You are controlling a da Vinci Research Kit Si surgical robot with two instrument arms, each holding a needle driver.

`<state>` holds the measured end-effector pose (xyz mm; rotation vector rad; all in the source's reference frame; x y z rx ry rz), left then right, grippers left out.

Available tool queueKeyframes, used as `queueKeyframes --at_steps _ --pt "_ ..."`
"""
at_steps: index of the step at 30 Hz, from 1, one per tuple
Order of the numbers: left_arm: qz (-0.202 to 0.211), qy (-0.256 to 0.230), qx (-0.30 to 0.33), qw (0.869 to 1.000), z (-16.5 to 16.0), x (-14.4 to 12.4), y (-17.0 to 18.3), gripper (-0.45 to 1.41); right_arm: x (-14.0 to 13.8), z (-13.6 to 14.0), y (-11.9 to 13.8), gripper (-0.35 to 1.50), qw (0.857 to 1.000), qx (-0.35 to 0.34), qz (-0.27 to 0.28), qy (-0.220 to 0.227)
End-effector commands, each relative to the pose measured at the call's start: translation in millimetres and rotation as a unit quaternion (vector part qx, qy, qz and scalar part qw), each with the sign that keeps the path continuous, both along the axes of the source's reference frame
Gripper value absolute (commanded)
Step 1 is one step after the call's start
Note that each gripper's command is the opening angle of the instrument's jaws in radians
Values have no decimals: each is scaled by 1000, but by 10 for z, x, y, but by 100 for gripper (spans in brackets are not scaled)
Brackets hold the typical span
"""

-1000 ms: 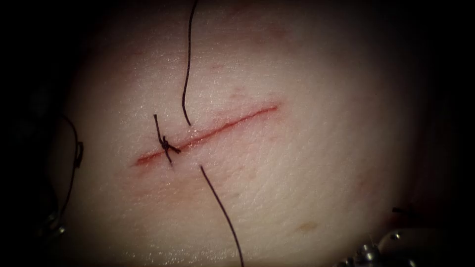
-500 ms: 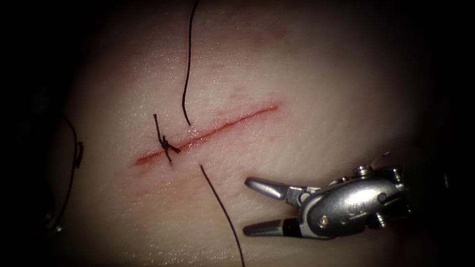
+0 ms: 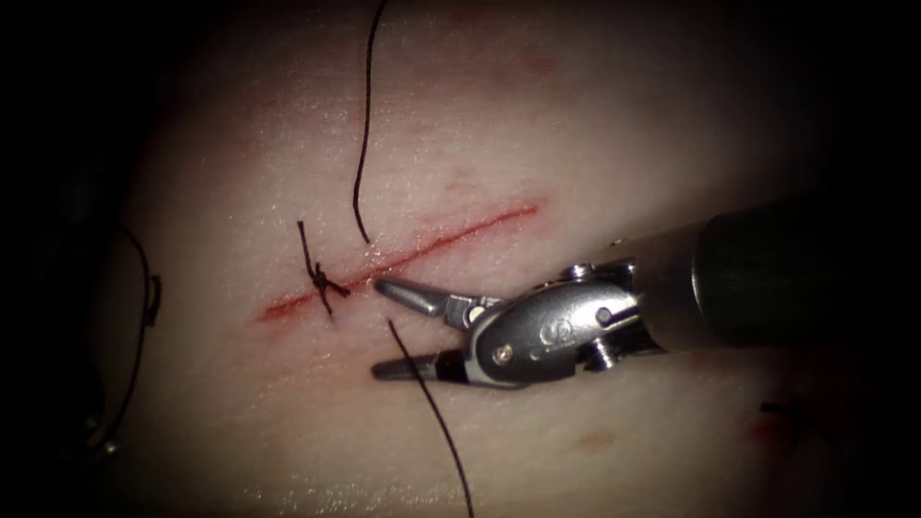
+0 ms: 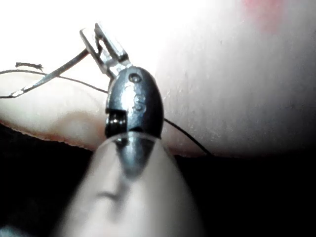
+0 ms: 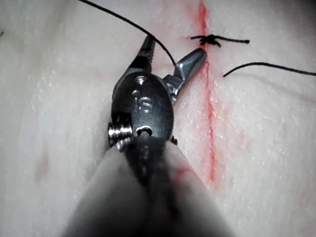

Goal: Wound Closure

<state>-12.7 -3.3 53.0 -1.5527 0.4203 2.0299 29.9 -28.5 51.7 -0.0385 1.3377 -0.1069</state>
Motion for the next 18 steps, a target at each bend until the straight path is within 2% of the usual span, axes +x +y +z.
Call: queueKeyframes --at_steps 1,2,3,4,13,17,18 --pt "0 -1 2 1000 6 -8 -8 -45 6 5 -10 73 1000 2 -3 0" --pt "0 -1 2 1000 5 -7 -8 -45 6 5 -10 42 1000 2 -8 -4" --pt "1 -2 2 1000 5 -6 -9 -45 4 5 -11 -5 1000 3 -14 -5" --pt "1 -2 2 1000 5 -6 -9 -45 3 5 -12 -35 1000 4 -24 -5" --pt "2 -3 1 1000 5 -6 -10 -45 -17 -15 -25 -35 999 -4 -36 4" --pt "2 -3 1 1000 5 -7 -10 -45 -28 -36 -47 -35 999 -8 -46 12" --pt "2 -3 0 1000 6 -8 -11 -45 -38 -55 -68 -35 998 -11 -58 20"
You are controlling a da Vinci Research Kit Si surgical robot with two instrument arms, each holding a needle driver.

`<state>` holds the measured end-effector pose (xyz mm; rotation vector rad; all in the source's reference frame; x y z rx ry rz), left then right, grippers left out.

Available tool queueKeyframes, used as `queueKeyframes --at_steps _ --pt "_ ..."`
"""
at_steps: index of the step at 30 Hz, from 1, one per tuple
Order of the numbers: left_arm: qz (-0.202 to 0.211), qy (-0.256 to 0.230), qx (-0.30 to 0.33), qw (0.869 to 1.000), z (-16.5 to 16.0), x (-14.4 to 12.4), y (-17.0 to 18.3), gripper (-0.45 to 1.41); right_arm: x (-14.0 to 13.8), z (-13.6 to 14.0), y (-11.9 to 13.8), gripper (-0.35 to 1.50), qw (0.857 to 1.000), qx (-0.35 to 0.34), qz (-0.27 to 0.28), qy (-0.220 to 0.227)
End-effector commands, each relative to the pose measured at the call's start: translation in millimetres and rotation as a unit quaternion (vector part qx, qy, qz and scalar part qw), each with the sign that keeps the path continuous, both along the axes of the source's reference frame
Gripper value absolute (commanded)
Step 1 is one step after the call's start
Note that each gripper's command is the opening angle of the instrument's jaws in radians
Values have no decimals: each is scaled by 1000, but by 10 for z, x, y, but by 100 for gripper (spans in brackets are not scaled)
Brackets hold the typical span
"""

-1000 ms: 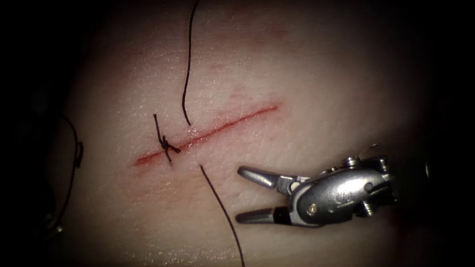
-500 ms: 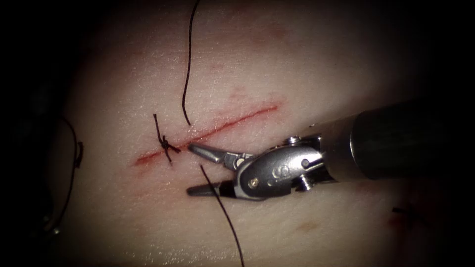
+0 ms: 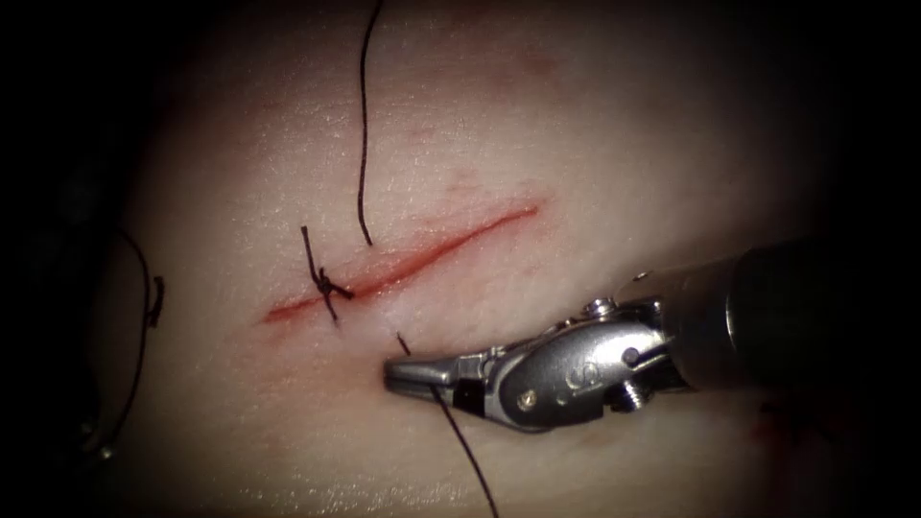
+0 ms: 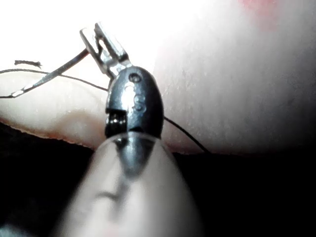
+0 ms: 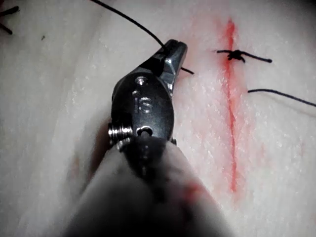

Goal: Wound Closure

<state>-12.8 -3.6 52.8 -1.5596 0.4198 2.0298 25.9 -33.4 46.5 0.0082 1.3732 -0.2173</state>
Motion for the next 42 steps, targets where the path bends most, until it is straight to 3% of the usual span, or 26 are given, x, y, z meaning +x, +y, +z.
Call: queueKeyframes --at_steps 1,5,8,15,20,28,30,31,33,37,40,41,42 --pt "0 -1 2 1000 7 -8 -8 -45 -2 -10 -25 -35 1000 2 -8 3" --pt "0 -1 2 1000 8 -10 -8 -45 -11 -31 -46 -35 1000 -2 -22 11" --pt "-2 -1 2 1000 9 -15 -7 -45 -21 -60 -81 -35 998 -6 -55 18" --pt "2 0 0 1000 8 -15 -7 -45 -21 -87 -119 -35 996 -3 -94 12" --pt "2 -1 0 1000 7 -14 -8 -45 -20 -93 -134 -35 992 -1 -123 -6" --pt "3 0 1 1000 7 -17 -7 -45 -24 -89 -133 -32 992 38 -121 -21" --pt "4 1 -1 1000 7 -17 -7 -45 -27 -88 -124 64 994 45 -96 -22" --pt "4 1 -1 1000 7 -17 -7 -45 -27 -88 -124 64 994 45 -96 -22" --pt "4 1 -1 1000 7 -16 -7 -45 -42 -90 -105 98 997 46 -55 -38" --pt "5 0 -1 1000 7 -16 -7 -45 -60 -93 -79 120 996 25 -16 -87" --pt "6 1 -1 1000 7 -15 -7 -45 -83 -100 -34 128 989 -22 25 -146" --pt "6 1 -1 1000 7 -15 -7 -45 -83 -100 -34 128 989 -22 25 -146" --pt "6 1 -1 1000 7 -15 -7 -45 -88 -103 -15 128 986 -33 48 -158"
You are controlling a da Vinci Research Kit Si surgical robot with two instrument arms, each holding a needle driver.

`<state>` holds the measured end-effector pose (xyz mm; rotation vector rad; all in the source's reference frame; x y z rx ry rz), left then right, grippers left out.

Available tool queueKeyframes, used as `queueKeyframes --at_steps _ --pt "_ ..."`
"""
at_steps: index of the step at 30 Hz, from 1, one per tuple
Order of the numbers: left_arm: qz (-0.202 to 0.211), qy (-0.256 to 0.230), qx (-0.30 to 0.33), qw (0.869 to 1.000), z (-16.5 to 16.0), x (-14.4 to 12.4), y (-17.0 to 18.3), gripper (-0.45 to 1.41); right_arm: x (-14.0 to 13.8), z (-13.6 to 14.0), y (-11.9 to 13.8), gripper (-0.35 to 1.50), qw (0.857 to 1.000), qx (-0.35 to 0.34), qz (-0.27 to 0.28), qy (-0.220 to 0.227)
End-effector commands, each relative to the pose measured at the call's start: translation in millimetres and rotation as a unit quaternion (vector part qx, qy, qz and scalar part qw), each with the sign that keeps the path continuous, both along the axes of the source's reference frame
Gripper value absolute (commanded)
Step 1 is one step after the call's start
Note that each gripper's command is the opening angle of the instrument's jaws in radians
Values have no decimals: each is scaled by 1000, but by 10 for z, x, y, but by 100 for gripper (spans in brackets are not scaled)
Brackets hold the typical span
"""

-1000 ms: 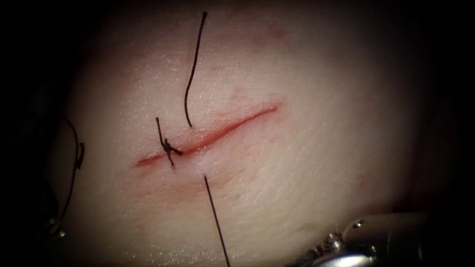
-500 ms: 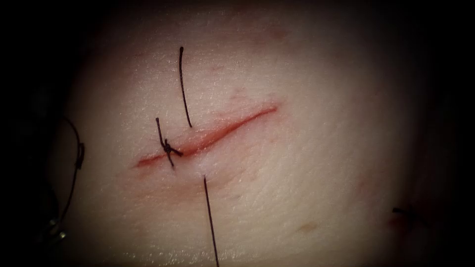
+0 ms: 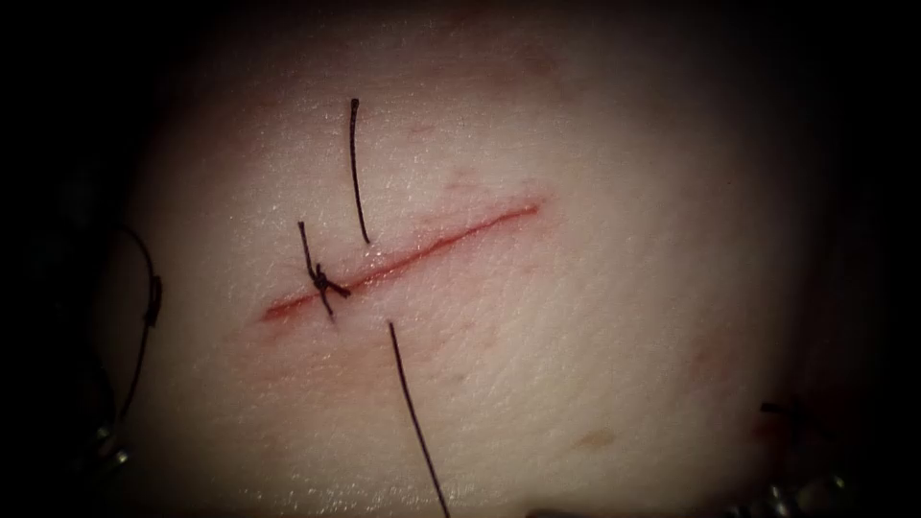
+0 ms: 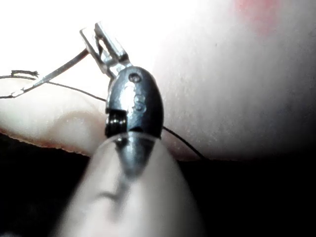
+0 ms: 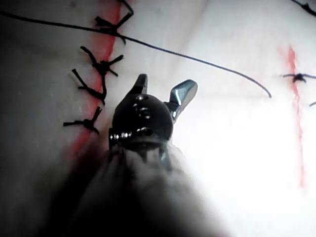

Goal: Wound Closure

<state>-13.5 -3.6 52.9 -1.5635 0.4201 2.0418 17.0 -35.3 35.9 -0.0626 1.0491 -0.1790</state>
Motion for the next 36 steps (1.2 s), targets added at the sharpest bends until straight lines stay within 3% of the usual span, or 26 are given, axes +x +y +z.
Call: queueKeyframes --at_steps 1,5,6,7,8,9,10,12,13,14,20,22,24,30,34,35,36 --pt "1 -1 2 1000 6 -8 -8 -45 1 3 3 128 1000 -4 6 -1" --pt "0 -1 2 1000 6 -10 -7 -45 5 6 63 123 997 -5 81 -11" --pt "1 -1 2 1000 7 -10 -8 -45 10 13 86 128 989 54 139 -1" --pt "1 -1 2 1000 7 -10 -8 -45 10 13 86 128 989 54 139 -1" --pt "1 -2 1 1000 7 -10 -9 -45 18 24 108 114 967 142 212 21" --pt "1 -2 1 1000 7 -10 -9 -45 18 24 108 114 967 142 212 21" --pt "1 -2 1 1000 7 -9 -10 -45 30 36 124 96 951 202 233 39" --pt "2 -2 1 1000 8 -8 -10 -45 36 41 128 96 947 219 232 42" --pt "3 -3 0 1000 8 -7 -10 -45 53 54 135 94 928 279 244 45" --pt "3 -3 0 1000 8 -7 -10 -45 53 54 135 94 928 279 244 45" --pt "3 -1 -1 1000 11 -6 -14 -45 102 112 146 98 870 390 295 66" --pt "4 0 0 1000 11 -6 -14 -45 107 120 148 101 862 404 300 69" --pt "4 0 -1 1000 12 -6 -16 -45 135 161 157 113 837 437 321 77" --pt "5 3 0 1000 14 -5 -18 -45 160 180 163 109 831 448 323 75" --pt "5 3 0 1000 14 -3 -18 -45 177 184 168 94 831 450 318 78" --pt "4 4 0 1000 14 -2 -19 -45 181 184 169 81 831 451 318 76" --pt "5 4 -1 1000 14 -1 -21 -45 181 184 169 27 831 450 318 77"
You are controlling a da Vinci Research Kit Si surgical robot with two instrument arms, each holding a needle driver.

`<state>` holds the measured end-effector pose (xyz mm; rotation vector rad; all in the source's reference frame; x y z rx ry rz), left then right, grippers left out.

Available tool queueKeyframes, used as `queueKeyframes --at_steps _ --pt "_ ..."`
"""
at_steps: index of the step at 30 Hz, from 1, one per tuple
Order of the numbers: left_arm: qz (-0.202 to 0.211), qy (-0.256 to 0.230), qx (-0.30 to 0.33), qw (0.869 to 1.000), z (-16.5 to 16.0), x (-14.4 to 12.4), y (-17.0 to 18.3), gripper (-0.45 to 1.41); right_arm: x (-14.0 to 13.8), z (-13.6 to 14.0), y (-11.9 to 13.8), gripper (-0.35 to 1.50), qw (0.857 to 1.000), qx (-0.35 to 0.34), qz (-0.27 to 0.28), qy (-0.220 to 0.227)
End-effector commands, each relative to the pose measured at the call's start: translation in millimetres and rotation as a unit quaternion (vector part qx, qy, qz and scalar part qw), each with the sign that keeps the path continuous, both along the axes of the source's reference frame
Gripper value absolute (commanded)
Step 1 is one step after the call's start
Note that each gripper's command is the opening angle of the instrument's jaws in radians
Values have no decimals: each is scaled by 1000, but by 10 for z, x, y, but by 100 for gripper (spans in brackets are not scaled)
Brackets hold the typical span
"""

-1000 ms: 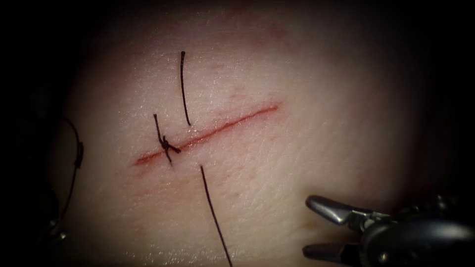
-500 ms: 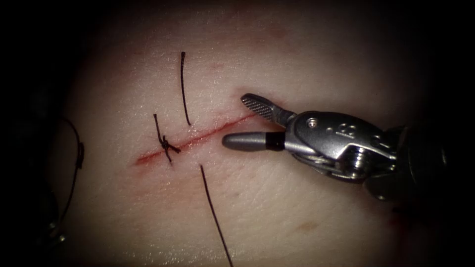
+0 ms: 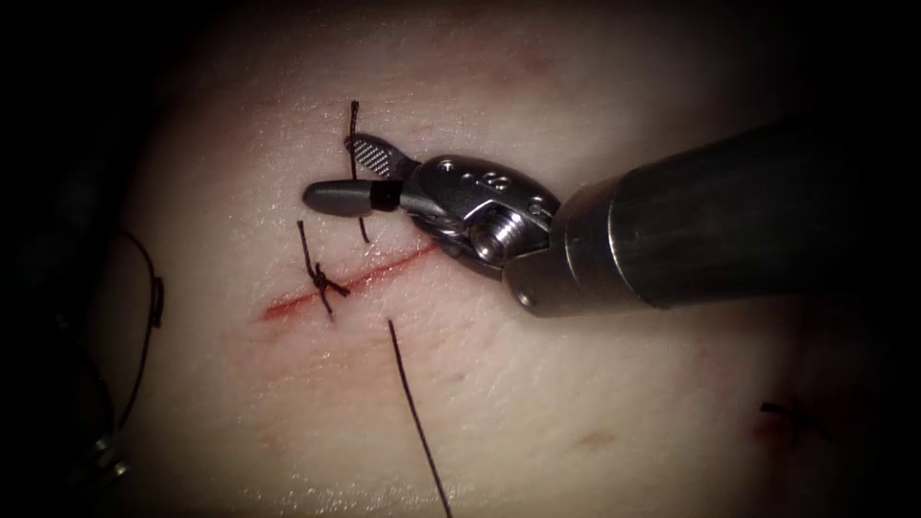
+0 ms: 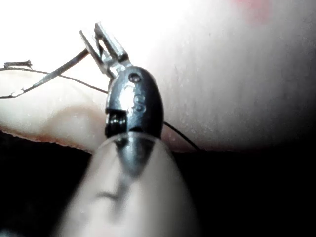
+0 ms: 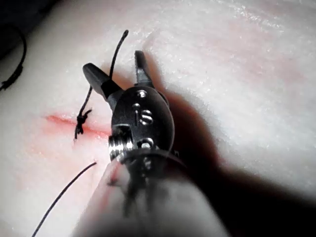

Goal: Wound Closure

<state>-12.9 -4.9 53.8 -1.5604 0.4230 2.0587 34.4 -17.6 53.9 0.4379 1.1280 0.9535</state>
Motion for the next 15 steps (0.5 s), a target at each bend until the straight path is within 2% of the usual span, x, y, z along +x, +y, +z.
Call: queueKeyframes --at_steps 1,2,3,4,7,9,10,15 --pt "0 -1 1 1000 5 -7 -8 -45 6 4 -8 -13 1000 -2 1 2" --pt "0 -1 2 1000 5 -6 -8 -45 5 4 -9 -27 1000 -4 4 4" --pt "0 -1 2 1000 5 -6 -8 -45 5 4 -9 -27 1000 -4 4 4" --pt "0 -1 2 1000 5 -6 -8 -45 4 3 -10 -35 1000 -5 4 7" --pt "0 -1 2 1000 5 -5 -8 -45 -1 -1 -18 -35 1000 -26 -4 14" --pt "0 -1 2 1000 5 -6 -8 -45 -5 -8 -22 -35 998 -59 -5 32" --pt "0 -1 2 1000 5 -6 -8 -45 -9 -17 -27 -35 994 -95 -8 54" --pt "-1 0 2 1000 6 -7 -8 -45 -10 -32 -35 -35 985 -146 -13 88"
